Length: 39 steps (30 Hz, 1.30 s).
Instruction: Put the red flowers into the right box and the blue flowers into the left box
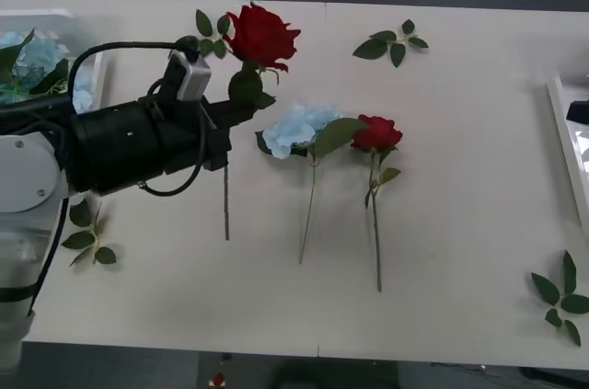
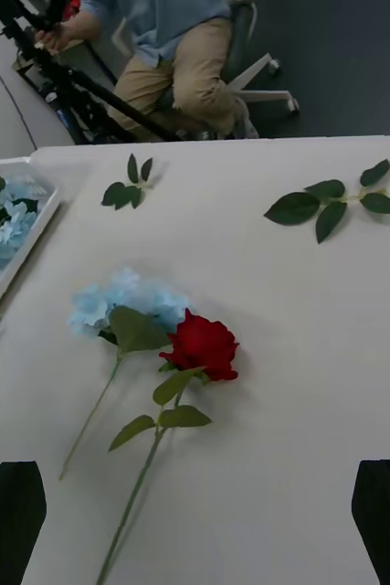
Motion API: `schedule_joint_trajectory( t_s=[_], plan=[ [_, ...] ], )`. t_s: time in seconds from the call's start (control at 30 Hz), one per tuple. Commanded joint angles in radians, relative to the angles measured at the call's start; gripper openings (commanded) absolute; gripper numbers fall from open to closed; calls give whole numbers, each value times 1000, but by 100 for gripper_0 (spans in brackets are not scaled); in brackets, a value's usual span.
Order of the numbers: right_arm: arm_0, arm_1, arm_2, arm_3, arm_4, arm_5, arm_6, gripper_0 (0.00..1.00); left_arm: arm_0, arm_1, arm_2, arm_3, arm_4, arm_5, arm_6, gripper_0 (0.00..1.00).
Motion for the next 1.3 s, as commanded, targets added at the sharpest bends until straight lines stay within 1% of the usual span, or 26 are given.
schedule_joint_trajectory(
  t_s=[0.03,0.17,0.3,0.47,0.6,0.77,1.0,1.3],
  plan=[
    [26,40,-11,-30,-54,-3,147,99,-49,-64,-28,-27,-1,-49,-62,0],
    [43,52,15,-28,-98,-3,235,99,-59,-94,-85,-27,-3,-136,-74,0],
    [52,70,46,-25,-146,-3,332,99,-59,-96,-157,-24,-32,-262,-81,0],
    [54,93,90,-4,-195,-3,430,99,-65,-96,-212,-6,-29,-351,-88,0],
    [37,104,147,29,-221,-3,513,99,-65,-94,-231,-4,-12,-360,-91,0],
    [10,118,213,64,-220,-3,513,99,-65,-94,-241,-3,28,-359,-97,0],
    [-44,124,305,111,-229,6,513,99,-63,-94,-240,-4,36,-359,-106,0],
    [-132,187,423,115,-235,17,513,99,-65,-93,-240,-1,46,-360,-106,0]
  ],
)
